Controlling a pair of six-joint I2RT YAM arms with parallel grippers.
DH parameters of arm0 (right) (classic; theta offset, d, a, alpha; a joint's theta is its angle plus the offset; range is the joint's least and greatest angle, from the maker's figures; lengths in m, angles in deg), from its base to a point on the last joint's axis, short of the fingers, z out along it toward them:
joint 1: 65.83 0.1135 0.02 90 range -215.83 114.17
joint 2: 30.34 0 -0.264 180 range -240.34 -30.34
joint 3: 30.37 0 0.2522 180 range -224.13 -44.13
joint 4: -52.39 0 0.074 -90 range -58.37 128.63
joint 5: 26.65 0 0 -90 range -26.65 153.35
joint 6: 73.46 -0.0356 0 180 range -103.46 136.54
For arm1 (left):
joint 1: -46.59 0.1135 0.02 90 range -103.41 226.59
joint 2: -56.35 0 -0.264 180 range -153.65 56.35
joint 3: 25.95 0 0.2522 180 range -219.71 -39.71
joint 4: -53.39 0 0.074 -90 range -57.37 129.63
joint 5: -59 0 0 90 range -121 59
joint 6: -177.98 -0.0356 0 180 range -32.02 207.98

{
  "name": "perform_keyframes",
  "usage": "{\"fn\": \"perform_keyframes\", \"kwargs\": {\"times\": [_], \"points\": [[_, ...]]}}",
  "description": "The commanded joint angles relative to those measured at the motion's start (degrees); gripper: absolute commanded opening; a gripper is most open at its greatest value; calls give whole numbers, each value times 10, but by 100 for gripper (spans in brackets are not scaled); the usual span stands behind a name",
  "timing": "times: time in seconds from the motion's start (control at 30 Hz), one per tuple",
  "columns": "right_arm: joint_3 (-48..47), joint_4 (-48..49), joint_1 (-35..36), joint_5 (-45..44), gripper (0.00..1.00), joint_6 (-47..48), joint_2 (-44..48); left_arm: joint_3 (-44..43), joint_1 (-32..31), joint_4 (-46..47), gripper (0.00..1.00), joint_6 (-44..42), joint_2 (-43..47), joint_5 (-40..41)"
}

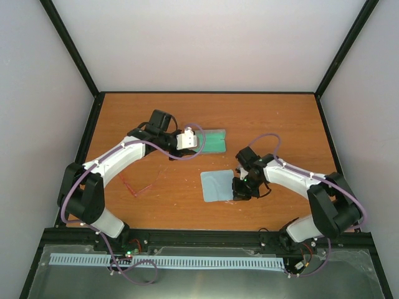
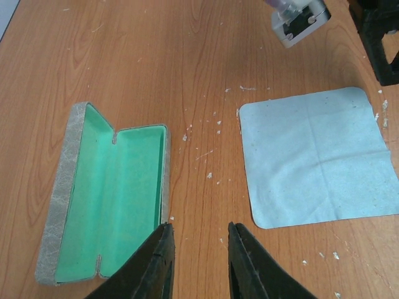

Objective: Organize the sunglasses
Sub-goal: Fold the glasses cleaning cloth at the center of the board.

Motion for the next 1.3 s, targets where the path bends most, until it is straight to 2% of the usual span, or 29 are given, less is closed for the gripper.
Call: {"fn": "perform_keyframes", "kwargs": {"times": [0.0, 0.1, 0.3, 0.57, 0.9, 1.27], "points": [[-14, -7, 4, -24, 3, -2, -18, -12, -6, -7, 27, -8, -4, -32], [-17, 6, 4, -29, 3, -3, -30, -10, -14, -21, 25, -20, -4, -45], [-29, 27, 4, -38, 3, -8, -64, 32, -62, -36, 12, -66, -6, -40], [-30, 21, 4, -67, 3, -10, -77, 13, -84, -61, 5, -93, -91, -18], [-27, 36, 3, -69, 3, -14, -105, -14, -90, -39, 6, -85, -152, -6], [-29, 6, -8, -97, 3, 15, -112, -49, -113, -13, 7, -35, -228, 23]]}}
